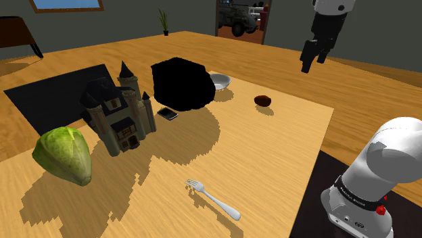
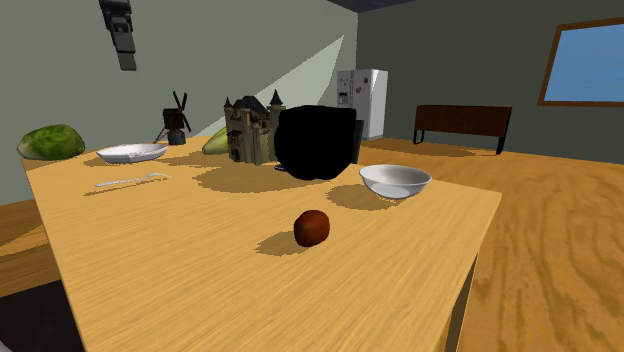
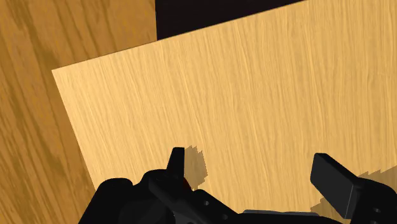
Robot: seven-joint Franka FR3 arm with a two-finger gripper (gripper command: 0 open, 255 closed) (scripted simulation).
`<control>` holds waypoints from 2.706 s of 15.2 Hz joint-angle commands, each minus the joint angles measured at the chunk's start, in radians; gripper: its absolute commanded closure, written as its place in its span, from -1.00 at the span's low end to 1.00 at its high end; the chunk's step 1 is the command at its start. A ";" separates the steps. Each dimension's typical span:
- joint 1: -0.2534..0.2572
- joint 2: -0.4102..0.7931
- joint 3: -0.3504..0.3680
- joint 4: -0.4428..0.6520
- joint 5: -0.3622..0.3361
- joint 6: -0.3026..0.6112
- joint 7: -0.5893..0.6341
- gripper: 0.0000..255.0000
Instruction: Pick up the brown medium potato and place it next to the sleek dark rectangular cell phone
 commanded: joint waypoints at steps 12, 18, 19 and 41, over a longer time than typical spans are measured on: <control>-0.011 0.359 -0.109 0.046 -0.089 0.227 -0.190 -1.00; -0.019 0.586 -0.148 0.134 -0.116 0.322 -0.285 -1.00; -0.020 0.625 -0.153 0.152 -0.120 0.335 -0.300 -1.00; -0.057 1.075 -0.184 0.349 -0.151 0.512 -0.448 -1.00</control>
